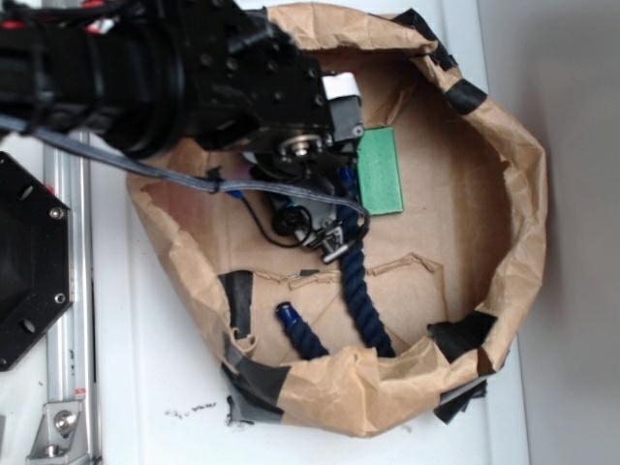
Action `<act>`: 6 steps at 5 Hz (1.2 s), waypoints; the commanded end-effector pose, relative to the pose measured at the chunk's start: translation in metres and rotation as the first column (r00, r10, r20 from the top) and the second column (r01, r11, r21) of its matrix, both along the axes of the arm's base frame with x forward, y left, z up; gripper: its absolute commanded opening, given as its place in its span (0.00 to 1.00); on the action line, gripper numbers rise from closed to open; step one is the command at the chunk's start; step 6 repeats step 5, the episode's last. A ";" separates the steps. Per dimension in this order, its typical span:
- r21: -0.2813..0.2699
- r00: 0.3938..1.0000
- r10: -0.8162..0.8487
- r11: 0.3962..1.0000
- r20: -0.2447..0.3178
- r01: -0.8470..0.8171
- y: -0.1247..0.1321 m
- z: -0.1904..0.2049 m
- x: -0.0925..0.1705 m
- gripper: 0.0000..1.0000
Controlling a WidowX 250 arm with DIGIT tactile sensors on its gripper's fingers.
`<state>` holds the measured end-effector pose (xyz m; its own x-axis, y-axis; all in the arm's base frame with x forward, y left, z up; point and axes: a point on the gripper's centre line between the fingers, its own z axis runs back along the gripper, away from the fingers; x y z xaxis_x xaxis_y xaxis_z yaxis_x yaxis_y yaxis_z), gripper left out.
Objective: Grab the black box.
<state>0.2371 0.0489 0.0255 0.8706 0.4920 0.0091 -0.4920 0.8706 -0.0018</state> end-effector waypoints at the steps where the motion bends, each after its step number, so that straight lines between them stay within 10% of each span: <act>1: 0.008 0.947 -0.322 0.947 0.025 0.321 -0.015 0.114 0.010 0.00; 6: 0.102 0.938 -0.345 0.935 0.044 0.339 -0.032 0.136 0.026 0.00</act>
